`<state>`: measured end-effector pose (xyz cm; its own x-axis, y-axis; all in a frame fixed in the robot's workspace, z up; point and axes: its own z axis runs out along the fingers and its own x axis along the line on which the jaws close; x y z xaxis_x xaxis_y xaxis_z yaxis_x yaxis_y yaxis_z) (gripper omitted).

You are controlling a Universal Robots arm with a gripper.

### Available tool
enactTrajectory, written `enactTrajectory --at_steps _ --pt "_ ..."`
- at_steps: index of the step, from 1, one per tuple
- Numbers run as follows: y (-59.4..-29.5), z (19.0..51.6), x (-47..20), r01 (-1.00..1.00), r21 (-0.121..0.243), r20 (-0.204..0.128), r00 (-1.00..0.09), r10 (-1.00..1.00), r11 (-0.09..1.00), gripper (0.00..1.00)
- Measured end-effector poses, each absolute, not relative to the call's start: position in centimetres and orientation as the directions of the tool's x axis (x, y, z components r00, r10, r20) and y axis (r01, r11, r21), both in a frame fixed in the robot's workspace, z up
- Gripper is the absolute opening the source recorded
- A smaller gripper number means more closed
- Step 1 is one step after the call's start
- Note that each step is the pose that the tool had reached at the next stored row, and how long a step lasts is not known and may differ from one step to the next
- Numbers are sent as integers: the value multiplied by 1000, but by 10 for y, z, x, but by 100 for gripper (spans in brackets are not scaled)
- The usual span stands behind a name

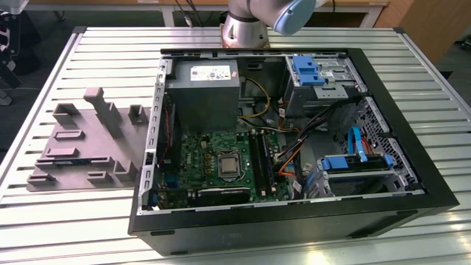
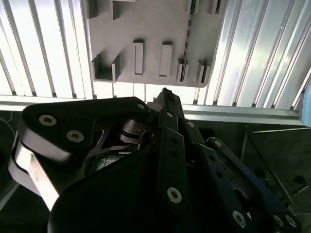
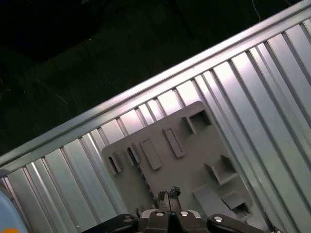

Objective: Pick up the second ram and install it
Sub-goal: 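Pick up the second ram and move it above second insertion slot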

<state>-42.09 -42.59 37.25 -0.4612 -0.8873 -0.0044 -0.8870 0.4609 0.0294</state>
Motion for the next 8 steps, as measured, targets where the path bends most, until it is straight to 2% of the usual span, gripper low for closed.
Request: enactTrajectory --at_steps 8 --pt "-426 371 -421 -932 29 -4 -362 -932 362 11"
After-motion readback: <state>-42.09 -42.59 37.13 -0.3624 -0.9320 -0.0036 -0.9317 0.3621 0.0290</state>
